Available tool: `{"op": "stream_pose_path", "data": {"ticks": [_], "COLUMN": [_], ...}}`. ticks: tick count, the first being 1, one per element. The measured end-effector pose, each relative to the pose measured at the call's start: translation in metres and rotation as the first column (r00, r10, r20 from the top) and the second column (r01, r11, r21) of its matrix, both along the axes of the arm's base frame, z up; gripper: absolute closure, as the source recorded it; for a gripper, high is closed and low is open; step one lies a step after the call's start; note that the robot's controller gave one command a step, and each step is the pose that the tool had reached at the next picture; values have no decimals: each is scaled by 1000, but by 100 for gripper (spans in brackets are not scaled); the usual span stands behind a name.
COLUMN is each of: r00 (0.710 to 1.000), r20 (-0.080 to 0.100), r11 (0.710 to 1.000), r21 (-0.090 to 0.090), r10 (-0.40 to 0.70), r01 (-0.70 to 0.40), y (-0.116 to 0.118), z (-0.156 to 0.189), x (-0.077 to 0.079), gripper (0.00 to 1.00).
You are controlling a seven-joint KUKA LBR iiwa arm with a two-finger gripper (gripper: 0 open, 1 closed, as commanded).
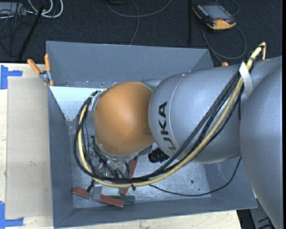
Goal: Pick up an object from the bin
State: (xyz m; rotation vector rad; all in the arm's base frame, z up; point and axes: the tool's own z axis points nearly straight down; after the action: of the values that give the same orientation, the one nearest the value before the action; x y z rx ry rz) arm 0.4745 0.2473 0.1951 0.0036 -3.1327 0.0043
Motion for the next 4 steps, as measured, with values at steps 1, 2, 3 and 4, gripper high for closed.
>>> {"op": "stream_pose_path", "data": {"ticks": [1,2,3,4], "r00": [1000,1000,999,994], "r20": [6,7,13,17], "r11": [1000,1000,1000,994], "r21": [1,2,3,6], "r10": [-6,-7,31,107], "r01": [6,7,-31,-107], "y": [-9,-8,-21,-3], "z": [-123,-120,-58,21], "x": [2,3,5,11], "gripper": [0,100,100,100]}}
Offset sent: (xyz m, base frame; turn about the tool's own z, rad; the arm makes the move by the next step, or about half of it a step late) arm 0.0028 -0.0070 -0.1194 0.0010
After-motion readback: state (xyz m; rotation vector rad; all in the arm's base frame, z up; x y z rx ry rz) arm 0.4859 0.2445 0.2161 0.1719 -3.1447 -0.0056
